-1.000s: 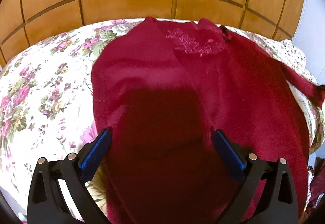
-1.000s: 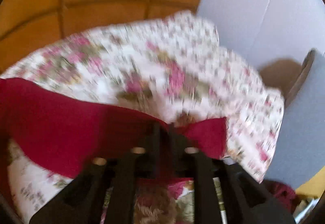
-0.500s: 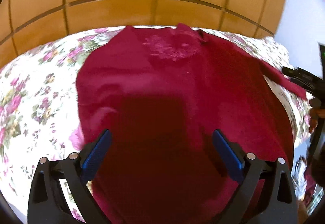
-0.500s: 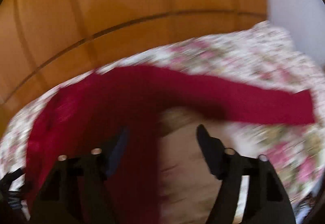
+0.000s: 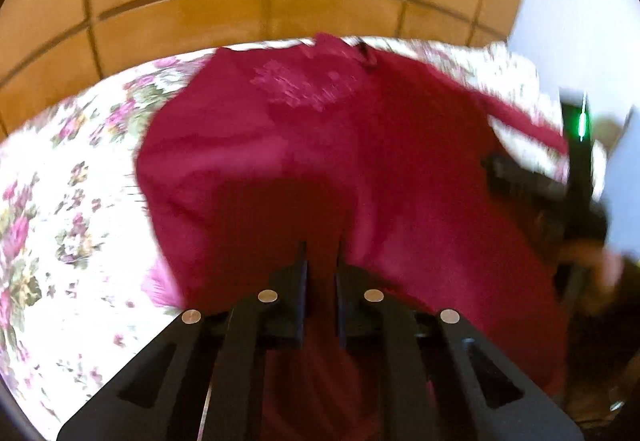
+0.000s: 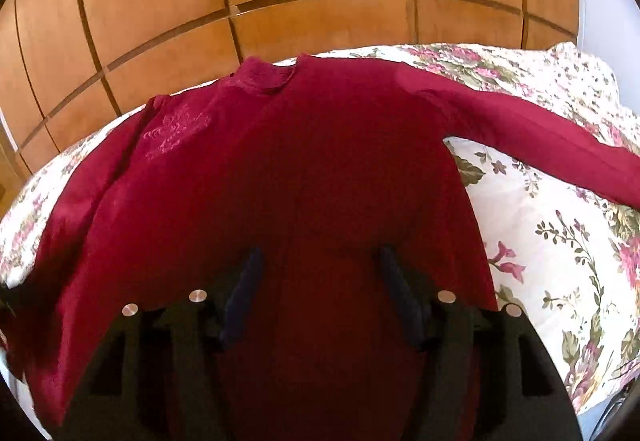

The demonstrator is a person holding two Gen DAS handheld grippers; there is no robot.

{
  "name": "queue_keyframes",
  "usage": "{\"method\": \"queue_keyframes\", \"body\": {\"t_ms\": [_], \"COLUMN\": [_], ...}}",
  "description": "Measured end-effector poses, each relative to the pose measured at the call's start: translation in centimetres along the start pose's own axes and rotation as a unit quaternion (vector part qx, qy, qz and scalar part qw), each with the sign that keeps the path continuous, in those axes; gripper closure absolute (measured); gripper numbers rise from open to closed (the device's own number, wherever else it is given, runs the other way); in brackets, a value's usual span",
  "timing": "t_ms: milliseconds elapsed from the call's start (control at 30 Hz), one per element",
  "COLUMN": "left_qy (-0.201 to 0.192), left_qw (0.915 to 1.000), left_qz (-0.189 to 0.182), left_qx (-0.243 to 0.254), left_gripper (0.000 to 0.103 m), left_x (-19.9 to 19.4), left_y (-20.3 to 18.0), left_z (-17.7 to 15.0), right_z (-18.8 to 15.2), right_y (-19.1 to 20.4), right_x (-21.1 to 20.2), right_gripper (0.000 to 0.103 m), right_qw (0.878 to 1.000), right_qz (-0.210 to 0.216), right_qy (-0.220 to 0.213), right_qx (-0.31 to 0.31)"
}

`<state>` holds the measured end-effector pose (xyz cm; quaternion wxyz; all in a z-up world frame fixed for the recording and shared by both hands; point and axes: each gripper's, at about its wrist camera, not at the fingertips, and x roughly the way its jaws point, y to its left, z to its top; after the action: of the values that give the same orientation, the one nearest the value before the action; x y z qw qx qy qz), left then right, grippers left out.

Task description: Fold small clothes

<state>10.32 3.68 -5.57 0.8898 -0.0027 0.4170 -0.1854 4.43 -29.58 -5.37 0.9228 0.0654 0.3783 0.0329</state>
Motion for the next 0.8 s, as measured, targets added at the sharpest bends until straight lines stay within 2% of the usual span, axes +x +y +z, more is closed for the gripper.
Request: {"method": "queue_keyframes", "body": {"t_ms": [167, 300, 433, 600, 700, 733, 767, 800], "left_qy": [-0.033, -0.054, -0.073, -0.073, -0.061, -0.059, -0.056, -0.052], "left_qw": [0.9965, 0.9889, 0.98, 0.9589, 0.9465, 0.9425, 0.9348, 0.9264], "left_qz": [0.008, 0.048, 0.098, 0.184, 0.214, 0.223, 0.245, 0.267], "left_qx": [-0.076, -0.13, -0.157, -0.203, -0.233, -0.241, -0.251, -0.261], "left_gripper": [0.093, 0.093, 0.093, 0.093, 0.093, 0.098, 0.103, 0.103], "left_x": [-3.5, -5.2, -5.9, -5.3, -4.3, -4.0, -3.8, -3.4], "left_y": [6.8, 13.8, 19.6, 28.0, 32.6, 33.7, 34.9, 36.0], "left_z": [2.8, 5.2, 6.9, 8.4, 8.8, 8.7, 8.7, 8.8], "right_z": [-0.8, -1.2, -1.4, -1.6, -1.7, -1.7, -1.7, -1.7], "right_y": [0.5, 0.9, 1.2, 1.3, 1.4, 1.4, 1.4, 1.5], "right_x": [-0.3, -0.2, -0.1, -0.2, -0.1, -0.1, 0.0, 0.0], "right_gripper": [0.039, 0.038, 0.037, 0.037, 0.037, 0.037, 0.036, 0.036], "right_qw": [1.0, 1.0, 0.999, 0.999, 0.999, 0.999, 0.999, 0.999], "right_qz": [-0.002, -0.009, -0.01, -0.013, -0.015, -0.016, -0.017, -0.018], "right_qy": [-0.018, -0.026, -0.03, -0.037, -0.039, -0.04, -0.04, -0.041], "right_qx": [-0.003, -0.007, -0.007, -0.009, -0.01, -0.011, -0.012, -0.013]}}
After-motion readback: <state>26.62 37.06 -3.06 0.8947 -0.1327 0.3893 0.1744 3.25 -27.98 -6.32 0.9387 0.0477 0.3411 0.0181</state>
